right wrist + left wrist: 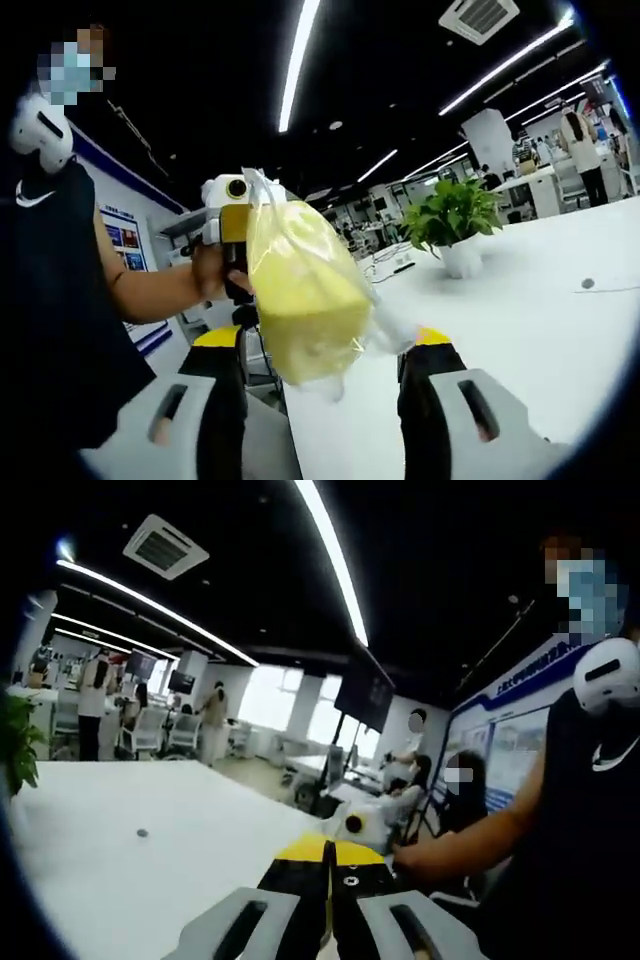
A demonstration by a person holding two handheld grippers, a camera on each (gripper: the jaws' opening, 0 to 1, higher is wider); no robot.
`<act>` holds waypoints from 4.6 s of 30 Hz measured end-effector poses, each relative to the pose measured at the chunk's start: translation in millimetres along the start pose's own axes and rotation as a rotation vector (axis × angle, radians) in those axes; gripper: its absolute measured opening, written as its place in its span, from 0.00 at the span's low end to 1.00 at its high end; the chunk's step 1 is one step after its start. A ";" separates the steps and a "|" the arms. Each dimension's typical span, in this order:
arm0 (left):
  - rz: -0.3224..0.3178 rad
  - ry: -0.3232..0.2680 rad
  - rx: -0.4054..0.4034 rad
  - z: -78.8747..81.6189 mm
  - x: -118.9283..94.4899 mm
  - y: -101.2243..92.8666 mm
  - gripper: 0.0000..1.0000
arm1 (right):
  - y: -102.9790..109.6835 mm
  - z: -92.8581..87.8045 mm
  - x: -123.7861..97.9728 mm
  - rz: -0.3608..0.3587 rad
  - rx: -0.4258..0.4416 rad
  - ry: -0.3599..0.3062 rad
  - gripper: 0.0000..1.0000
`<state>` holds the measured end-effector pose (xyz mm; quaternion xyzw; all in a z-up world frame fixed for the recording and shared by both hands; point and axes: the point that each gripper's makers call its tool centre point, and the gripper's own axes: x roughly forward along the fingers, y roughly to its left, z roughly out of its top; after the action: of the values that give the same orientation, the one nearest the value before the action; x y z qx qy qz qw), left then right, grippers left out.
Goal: Compare the silicone blocks by pressing each to a similar depth, holding the contact briefly, and releasing to observe deformation and rebound differences across the visible hardness samples.
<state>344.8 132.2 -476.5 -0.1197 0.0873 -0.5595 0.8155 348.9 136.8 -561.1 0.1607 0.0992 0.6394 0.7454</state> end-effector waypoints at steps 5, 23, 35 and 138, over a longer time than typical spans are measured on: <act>0.012 -0.009 -0.009 -1.0 -3.6 0.4 0.00 | 7.6 4.2 1.2 0.041 0.018 -0.020 0.36; 0.027 -0.025 -0.020 -3.5 -15.4 0.5 0.00 | 24.5 3.0 0.0 0.084 0.086 0.071 0.09; 0.050 -0.042 -0.011 -3.5 -18.3 4.7 0.01 | 20.4 2.7 1.0 0.053 0.091 0.140 0.03; 0.184 -0.215 -0.155 7.1 -39.7 49.0 0.00 | -67.1 -6.0 -114.5 -0.615 -0.245 0.066 0.96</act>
<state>376.2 186.9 -483.7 -0.2330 0.0528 -0.4581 0.8562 389.9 15.9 -597.9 0.0114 0.0895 0.3963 0.9137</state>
